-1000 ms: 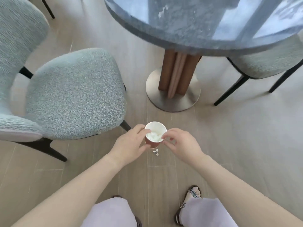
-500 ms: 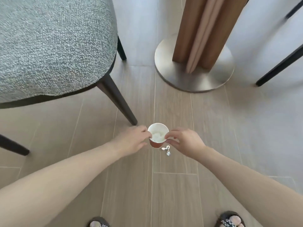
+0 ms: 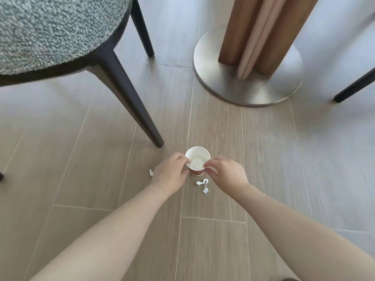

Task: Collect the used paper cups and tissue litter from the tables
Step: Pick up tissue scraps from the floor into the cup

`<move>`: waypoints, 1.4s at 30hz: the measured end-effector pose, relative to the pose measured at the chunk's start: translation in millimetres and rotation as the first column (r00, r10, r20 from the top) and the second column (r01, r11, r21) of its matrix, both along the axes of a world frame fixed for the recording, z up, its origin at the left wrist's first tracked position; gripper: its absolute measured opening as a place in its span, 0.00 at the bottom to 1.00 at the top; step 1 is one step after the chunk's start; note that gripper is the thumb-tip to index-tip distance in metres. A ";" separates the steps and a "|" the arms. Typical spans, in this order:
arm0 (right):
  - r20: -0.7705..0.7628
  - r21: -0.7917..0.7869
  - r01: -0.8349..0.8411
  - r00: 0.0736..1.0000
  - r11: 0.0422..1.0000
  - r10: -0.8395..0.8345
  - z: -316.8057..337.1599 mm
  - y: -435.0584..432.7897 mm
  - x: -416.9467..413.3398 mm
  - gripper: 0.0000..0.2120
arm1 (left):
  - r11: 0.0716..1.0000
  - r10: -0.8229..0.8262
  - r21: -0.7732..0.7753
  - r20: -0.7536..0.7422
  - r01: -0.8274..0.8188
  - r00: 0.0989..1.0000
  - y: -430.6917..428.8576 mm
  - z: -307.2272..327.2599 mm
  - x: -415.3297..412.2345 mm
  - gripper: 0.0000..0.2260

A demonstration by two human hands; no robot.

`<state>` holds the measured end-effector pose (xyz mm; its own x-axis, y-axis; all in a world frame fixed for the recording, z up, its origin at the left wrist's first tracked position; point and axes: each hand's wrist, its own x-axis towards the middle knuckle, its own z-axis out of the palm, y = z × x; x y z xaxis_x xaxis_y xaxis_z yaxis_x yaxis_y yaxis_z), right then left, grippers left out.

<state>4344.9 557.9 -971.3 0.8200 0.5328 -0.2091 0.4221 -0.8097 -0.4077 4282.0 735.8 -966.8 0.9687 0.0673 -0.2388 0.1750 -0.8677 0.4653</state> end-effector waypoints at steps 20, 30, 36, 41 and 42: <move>-0.154 -0.099 -0.034 0.988 0.994 0.018 -38.8 -37.1 -31.7 0.11 | 0.995 0.017 0.096 -0.208 0.003 0.978 -3.6 -20.5 -10.5 0.26; -0.118 -0.156 -0.199 0.976 0.968 0.181 -57.7 -18.6 -43.6 0.22 | 0.950 -0.076 0.272 -0.276 0.154 0.958 12.8 -40.2 -28.4 0.23; -0.141 -0.146 -0.209 0.972 0.967 0.188 -66.7 -9.4 -45.3 0.23 | 0.922 -0.016 0.374 -0.235 0.106 0.972 28.3 -47.1 -32.5 0.20; -0.175 -0.060 -0.161 0.973 0.985 0.149 -71.4 -6.4 -47.3 0.20 | 0.917 0.021 0.389 -0.266 0.087 0.964 37.6 -53.4 -31.2 0.24; -0.176 -0.046 -0.155 0.974 0.987 0.145 -72.1 -6.5 -47.7 0.20 | 0.919 0.020 0.384 -0.264 0.086 0.964 37.1 -54.3 -30.4 0.24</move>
<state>4297.2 551.4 -1043.4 0.6809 0.6293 -0.3747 0.4683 -0.7674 -0.4379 4251.6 772.9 -1021.1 0.8802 0.1752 -0.4410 0.2108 -0.9770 0.0326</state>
